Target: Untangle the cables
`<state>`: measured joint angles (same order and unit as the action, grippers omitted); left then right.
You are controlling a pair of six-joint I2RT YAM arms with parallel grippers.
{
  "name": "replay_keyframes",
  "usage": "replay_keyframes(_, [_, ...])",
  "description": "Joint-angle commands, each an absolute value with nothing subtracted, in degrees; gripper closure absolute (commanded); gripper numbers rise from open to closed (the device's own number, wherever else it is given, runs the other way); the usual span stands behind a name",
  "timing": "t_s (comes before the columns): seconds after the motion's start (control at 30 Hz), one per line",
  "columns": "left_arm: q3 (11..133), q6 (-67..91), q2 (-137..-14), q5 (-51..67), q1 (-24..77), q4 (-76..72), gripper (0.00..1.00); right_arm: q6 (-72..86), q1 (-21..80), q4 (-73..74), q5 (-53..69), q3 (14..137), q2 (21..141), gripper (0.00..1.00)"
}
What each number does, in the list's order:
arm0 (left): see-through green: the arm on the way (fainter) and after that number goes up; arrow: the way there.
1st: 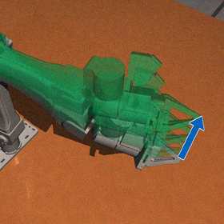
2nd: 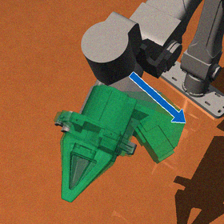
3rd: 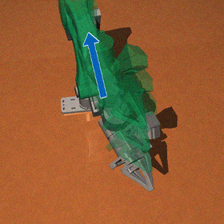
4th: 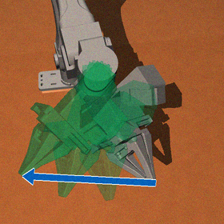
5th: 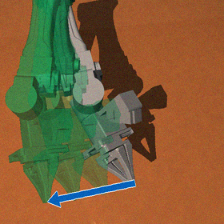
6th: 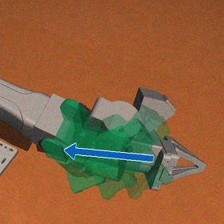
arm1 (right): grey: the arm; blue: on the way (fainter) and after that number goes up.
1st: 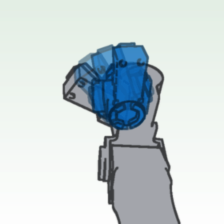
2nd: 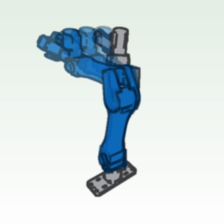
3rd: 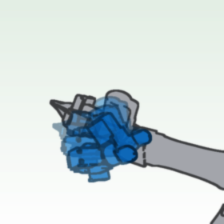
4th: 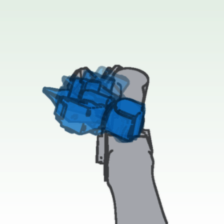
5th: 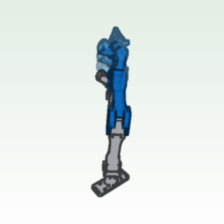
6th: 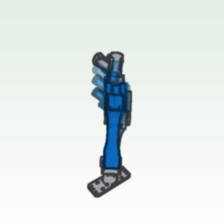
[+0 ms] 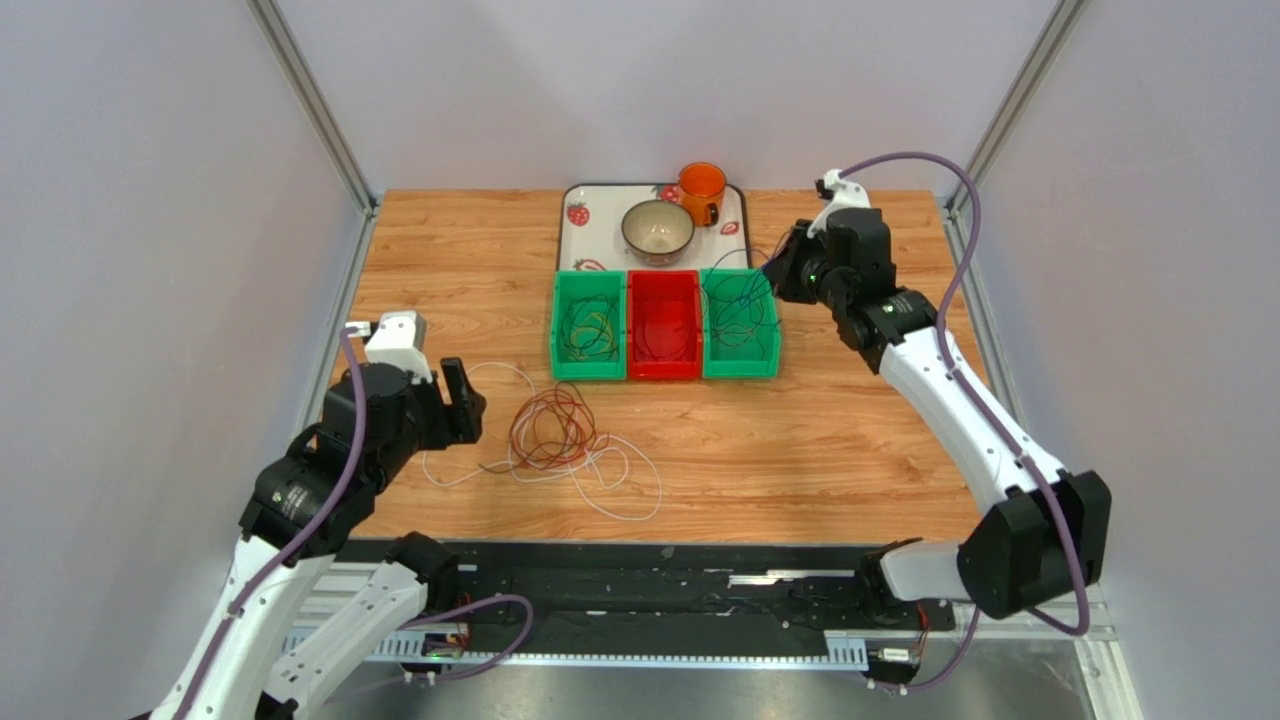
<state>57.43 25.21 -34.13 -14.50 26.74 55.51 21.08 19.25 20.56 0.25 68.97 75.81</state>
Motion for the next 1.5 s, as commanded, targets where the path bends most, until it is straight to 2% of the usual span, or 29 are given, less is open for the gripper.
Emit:
replay_keyframes(0.0, [57.2,24.4,-33.8,-15.3,26.6,54.5,0.25,21.3,14.2,13.2,11.6,71.4,79.6,1.0])
replay_keyframes(0.07, [57.2,24.5,-33.9,-15.3,26.6,54.5,0.25,22.3,12.7,10.9,16.1,71.8,81.2,1.0])
replay_keyframes(0.23, [57.2,24.4,-34.2,-15.2,26.6,54.5,0.26,20.8,12.5,13.1,17.7,75.4,86.9,1.0])
replay_keyframes(0.67, [57.2,24.4,-34.7,-15.4,26.6,54.5,0.27,18.0,9.5,18.7,13.2,77.3,96.5,1.0])
replay_keyframes(1.0, [57.3,24.3,-35.2,-15.4,26.6,54.6,0.28,13.4,12.0,26.4,6.2,82.6,101.6,1.0])
replay_keyframes(1.47, [57.3,24.5,-35.3,-15.6,26.6,54.6,0.29,7.9,13.1,26.2,14.5,87.4,109.1,1.0])
